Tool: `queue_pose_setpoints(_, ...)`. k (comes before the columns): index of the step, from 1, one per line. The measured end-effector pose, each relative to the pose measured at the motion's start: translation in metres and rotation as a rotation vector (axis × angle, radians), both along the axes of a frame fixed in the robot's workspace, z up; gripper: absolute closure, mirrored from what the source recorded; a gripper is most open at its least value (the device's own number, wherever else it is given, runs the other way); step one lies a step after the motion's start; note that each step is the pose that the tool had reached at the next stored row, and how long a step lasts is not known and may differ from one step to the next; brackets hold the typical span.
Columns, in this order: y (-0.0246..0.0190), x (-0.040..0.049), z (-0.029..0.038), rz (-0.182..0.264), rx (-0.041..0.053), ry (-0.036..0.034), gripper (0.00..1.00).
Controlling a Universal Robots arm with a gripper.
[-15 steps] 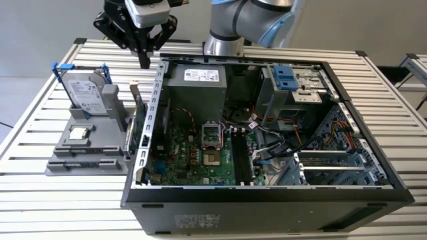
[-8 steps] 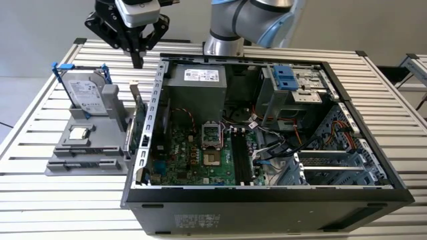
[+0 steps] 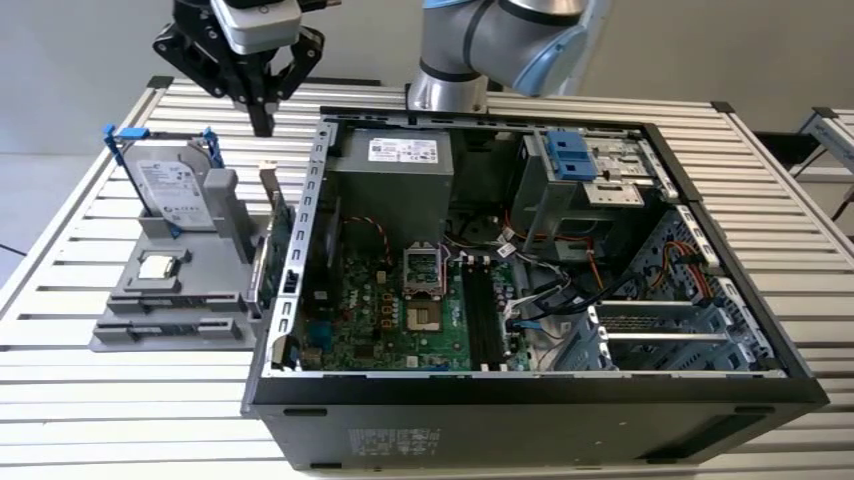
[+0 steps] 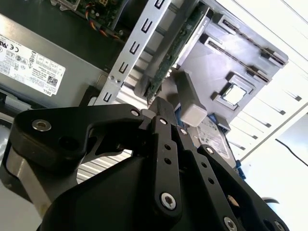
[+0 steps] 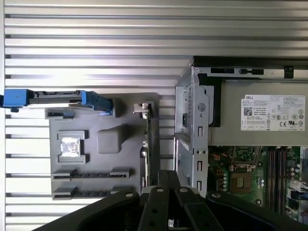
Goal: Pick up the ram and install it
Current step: 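Reach for the ram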
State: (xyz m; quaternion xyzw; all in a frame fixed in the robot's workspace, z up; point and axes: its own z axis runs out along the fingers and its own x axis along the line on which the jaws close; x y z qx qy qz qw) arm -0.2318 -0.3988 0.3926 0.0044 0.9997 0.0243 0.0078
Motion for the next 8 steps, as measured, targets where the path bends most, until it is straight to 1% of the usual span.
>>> queue_pose_setpoints(8,0.0000,-0.0148,0.0000,0.006,0.0000,0.0000,1.00)
